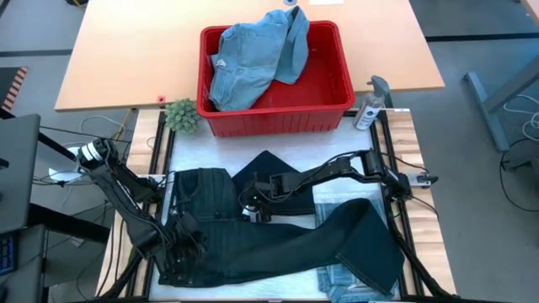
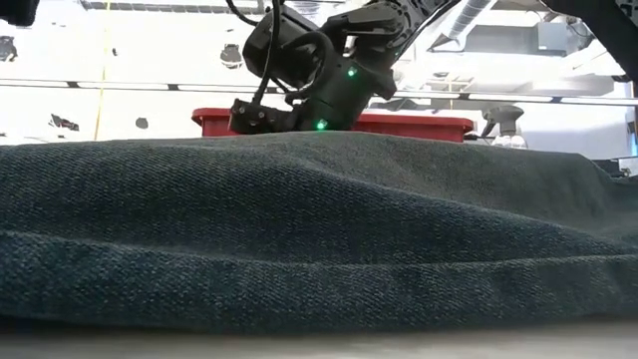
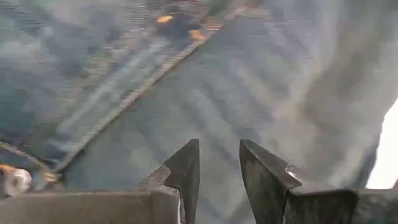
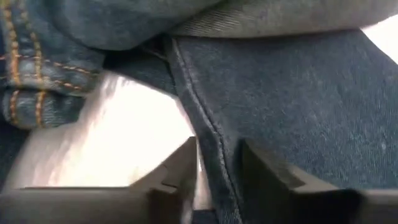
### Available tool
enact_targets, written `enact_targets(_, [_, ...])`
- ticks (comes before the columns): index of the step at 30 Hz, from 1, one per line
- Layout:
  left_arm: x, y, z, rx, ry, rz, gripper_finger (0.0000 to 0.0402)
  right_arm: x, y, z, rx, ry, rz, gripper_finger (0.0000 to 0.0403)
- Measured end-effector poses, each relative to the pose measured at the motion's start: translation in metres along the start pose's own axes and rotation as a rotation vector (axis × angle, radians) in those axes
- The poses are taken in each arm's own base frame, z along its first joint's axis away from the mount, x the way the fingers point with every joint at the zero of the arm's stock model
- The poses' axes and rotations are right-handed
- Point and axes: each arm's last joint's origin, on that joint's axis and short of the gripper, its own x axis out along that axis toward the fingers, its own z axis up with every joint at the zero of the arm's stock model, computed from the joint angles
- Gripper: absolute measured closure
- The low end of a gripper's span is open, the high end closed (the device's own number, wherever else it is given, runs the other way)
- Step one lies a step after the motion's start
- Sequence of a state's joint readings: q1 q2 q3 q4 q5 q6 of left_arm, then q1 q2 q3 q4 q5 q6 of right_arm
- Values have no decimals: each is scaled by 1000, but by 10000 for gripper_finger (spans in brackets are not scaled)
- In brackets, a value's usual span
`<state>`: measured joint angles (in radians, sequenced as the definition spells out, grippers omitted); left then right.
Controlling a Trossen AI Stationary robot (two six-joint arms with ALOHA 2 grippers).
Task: Fold Laundry from Bin
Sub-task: Fold the blue denim pants
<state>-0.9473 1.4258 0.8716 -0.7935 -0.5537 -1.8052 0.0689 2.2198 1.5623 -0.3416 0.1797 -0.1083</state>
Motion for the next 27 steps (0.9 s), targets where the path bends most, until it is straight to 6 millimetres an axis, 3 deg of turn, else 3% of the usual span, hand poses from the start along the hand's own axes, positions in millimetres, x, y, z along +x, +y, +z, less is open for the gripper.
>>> enact_targets(3, [9,13,-5,8,0,40,299,0,0,-4,32,44,-13,351])
enact_targets(5, [15,24,-9,14,10,73,299,-1,1,-6,49,72,-15,378])
enact_targets(8, [23,40,-15,3,29,114,299,-2,4,-6,78,84,-34,378])
enact_targets(15, [40,70,-33,-75,85,85,300,-28,-1,7,52,166,-76,378])
enact_targets(20, [40,79,-42,-121,61,40,300,-66,-14,25,10,215,-202,378])
enact_targets(27, [38,80,-44,-149,43,27,300,-110,-29,30,-25,352,-336,378])
